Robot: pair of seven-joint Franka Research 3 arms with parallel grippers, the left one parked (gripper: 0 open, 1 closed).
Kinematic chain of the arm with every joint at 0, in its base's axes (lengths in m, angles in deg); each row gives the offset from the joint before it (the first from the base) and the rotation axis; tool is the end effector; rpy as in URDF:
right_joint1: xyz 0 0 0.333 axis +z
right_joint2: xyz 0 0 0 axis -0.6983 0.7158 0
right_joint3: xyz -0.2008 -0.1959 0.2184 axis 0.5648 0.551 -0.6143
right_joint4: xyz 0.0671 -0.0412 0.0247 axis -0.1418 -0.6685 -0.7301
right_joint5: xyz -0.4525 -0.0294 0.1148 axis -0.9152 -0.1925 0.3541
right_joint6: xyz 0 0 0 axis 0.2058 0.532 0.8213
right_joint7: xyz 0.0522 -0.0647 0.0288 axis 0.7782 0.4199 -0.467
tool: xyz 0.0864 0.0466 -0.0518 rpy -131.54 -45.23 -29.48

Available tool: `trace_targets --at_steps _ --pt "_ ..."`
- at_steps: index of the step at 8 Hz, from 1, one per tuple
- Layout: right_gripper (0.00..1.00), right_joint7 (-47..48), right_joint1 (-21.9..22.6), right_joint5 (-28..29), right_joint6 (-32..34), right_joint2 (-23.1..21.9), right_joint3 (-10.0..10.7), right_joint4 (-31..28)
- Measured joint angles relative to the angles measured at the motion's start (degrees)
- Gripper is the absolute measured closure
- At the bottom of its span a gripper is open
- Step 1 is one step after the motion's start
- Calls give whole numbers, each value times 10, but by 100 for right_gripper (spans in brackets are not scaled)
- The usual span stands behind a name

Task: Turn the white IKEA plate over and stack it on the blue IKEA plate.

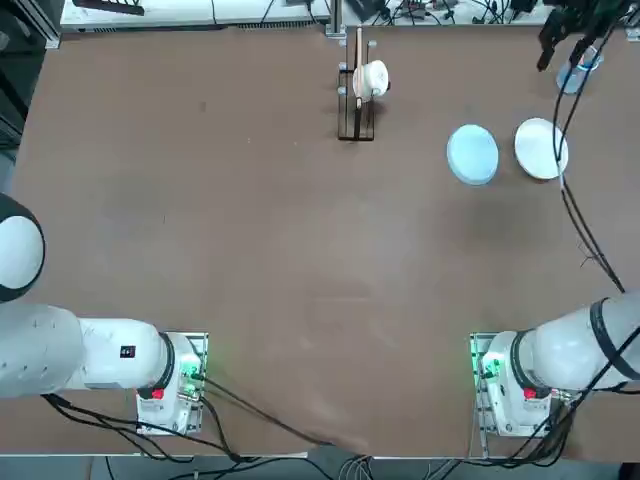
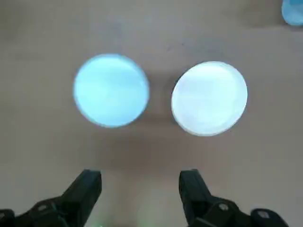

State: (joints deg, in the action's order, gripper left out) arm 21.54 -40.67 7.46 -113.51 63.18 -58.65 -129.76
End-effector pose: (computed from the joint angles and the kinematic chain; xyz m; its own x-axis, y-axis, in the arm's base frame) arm 0.6745 -0.0623 0.4778 0.9759 0.0859 -0.2007 0.0957 -0.9946 0.0394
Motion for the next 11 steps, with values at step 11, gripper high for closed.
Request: trace_targets --at_steps 11 --pt "27 -25 -59 -1 -404 157 2 -216"
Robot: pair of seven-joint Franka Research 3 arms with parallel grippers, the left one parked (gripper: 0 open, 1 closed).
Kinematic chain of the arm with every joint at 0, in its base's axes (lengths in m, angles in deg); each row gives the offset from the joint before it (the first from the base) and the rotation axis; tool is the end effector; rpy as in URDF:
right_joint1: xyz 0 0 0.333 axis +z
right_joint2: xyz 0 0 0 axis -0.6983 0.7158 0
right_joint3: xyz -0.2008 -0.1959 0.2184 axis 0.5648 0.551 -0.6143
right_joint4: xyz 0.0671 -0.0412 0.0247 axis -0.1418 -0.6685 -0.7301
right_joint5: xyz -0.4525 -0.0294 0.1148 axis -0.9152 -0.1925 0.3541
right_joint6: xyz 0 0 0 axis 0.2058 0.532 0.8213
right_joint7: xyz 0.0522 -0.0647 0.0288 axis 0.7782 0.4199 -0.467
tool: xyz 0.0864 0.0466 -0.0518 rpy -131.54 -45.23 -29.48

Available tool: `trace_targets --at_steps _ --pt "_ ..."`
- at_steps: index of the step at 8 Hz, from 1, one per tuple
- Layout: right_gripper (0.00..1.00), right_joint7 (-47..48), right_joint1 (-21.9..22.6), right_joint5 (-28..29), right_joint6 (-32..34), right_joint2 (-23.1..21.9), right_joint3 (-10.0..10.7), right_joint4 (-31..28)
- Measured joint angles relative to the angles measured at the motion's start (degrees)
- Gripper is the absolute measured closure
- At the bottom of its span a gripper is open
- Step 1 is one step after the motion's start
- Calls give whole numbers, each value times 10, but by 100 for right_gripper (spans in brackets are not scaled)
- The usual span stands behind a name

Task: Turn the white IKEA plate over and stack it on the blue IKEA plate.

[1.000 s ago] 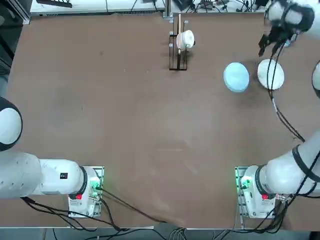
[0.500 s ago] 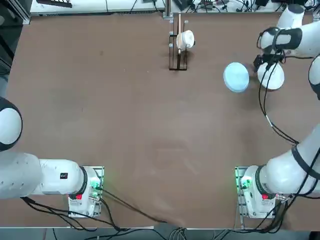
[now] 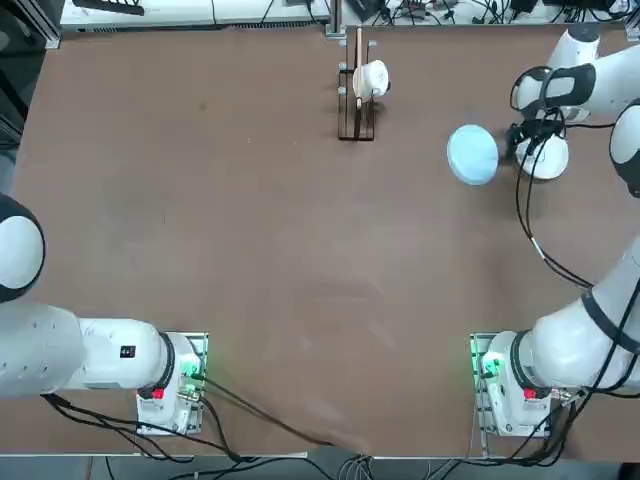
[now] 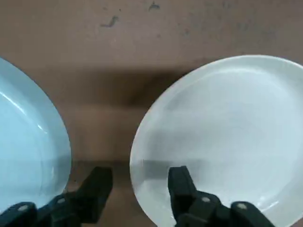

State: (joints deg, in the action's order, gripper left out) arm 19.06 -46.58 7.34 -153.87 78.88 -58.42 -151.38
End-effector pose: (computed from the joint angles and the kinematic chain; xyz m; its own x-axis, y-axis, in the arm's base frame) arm 0.6228 -0.1295 0.1629 0.9858 0.0617 -0.1564 0.0730 -0.9950 0.0676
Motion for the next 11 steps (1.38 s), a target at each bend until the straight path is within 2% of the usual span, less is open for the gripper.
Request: trace_targets --at_steps 1,2,3,4,5,7,8,9,11 --pt "33 0 0 0 5 2 0 0" --pt "56 0 0 0 6 4 0 0" --pt "72 0 0 0 8 3 0 2" --pt "77 -1 0 0 9 3 0 3" --pt "90 -6 0 0 14 2 0 5" --pt "97 -15 0 -1 42 1 0 19" --pt "97 -15 1 -1 67 1 -1 34" --pt "97 -15 2 -1 110 1 -3 57" --pt "97 -15 13 9 261 -4 -9 142"
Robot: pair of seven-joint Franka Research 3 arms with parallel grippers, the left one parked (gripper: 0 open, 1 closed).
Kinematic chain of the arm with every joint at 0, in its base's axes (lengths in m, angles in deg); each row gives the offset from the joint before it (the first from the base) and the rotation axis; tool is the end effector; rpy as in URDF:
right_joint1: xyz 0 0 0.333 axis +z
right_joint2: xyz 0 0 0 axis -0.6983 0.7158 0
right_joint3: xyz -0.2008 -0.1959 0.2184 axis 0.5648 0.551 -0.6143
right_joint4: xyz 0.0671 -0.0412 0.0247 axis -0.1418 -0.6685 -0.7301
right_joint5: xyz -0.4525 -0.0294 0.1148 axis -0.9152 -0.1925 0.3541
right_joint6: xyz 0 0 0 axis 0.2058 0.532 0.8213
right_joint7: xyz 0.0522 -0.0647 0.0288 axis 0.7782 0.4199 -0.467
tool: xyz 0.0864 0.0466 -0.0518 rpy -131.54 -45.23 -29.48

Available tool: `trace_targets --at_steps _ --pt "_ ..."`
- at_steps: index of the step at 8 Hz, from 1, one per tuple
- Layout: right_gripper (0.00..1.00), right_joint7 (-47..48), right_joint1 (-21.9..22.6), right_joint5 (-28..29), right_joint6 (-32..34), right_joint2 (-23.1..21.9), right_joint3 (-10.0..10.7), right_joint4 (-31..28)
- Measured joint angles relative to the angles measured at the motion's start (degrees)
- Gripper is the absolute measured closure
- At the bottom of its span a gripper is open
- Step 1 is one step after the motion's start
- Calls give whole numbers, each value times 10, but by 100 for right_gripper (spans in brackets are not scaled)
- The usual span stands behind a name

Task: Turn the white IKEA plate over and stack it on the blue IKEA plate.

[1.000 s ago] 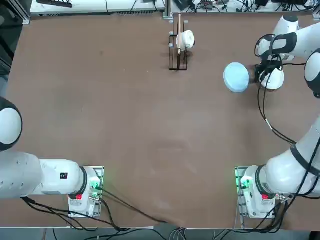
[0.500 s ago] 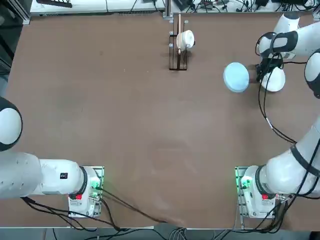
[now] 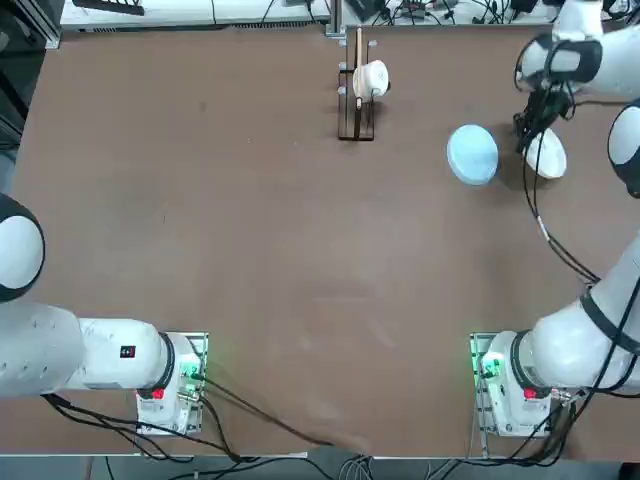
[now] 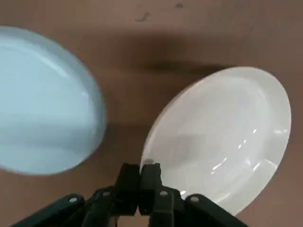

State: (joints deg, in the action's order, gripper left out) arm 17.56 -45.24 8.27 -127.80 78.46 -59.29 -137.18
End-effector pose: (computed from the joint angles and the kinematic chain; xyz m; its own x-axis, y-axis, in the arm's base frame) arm 0.6721 -0.1084 0.2462 0.9347 0.0960 -0.3421 0.1044 -0.9945 0.0060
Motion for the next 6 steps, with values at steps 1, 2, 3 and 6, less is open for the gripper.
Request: trace_targets --at_steps 1,2,3,6 --pt "97 0 10 19 83 -4 -1 53" --pt "97 0 18 40 151 -8 -1 101" --pt "97 -5 21 71 209 -13 -1 142" --pt "97 -36 15 267 365 -20 5 217"
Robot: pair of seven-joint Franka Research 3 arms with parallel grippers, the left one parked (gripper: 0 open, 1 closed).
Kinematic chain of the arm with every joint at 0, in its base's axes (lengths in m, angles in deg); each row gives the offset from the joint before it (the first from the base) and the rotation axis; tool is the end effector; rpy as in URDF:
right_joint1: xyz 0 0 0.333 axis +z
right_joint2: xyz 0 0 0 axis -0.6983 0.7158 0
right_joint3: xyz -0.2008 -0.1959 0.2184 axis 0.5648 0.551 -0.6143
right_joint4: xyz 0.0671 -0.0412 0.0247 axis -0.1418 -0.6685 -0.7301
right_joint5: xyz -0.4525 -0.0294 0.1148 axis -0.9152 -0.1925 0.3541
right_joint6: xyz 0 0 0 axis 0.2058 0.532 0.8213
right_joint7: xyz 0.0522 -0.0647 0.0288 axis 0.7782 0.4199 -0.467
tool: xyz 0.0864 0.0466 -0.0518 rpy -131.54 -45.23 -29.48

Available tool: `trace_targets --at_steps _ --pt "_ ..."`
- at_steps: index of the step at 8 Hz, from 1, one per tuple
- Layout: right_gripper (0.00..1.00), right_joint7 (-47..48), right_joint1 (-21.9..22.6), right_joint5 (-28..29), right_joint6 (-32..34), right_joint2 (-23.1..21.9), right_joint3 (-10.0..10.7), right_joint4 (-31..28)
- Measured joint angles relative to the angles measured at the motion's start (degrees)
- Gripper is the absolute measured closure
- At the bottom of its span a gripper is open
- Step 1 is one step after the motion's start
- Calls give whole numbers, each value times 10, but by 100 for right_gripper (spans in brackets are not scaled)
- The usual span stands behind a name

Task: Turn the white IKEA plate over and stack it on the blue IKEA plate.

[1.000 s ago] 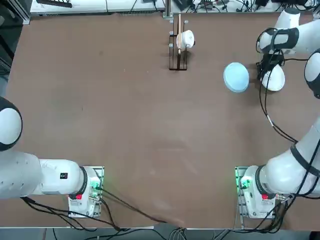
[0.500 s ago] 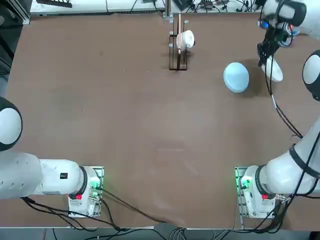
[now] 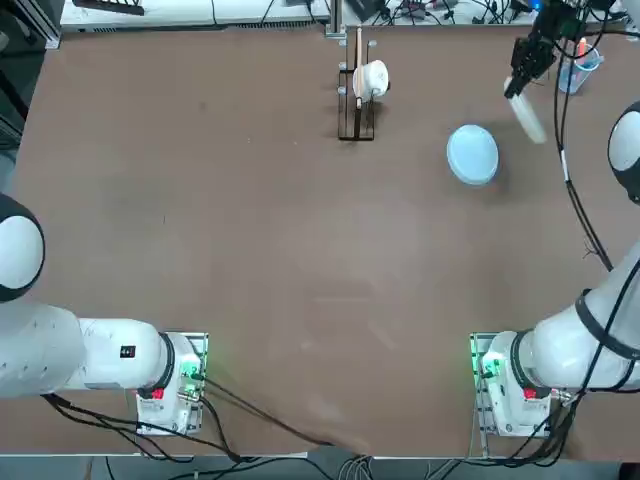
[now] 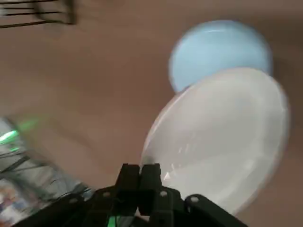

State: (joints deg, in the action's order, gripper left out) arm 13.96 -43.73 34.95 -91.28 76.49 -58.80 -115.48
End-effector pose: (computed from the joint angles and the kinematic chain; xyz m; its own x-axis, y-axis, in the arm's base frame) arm 0.7063 -0.0316 0.4366 0.8902 0.2428 -0.3855 0.0292 -0.8748 -0.4835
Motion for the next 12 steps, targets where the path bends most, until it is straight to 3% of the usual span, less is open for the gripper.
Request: trace_targets --at_steps 3,7,9,12 --pt "97 -86 -23 196 72 13 2 -3" --pt "97 -291 -41 361 161 57 2 -33" --pt "97 -433 -67 408 239 121 3 -40" --pt "97 -601 -95 425 310 205 3 -40"
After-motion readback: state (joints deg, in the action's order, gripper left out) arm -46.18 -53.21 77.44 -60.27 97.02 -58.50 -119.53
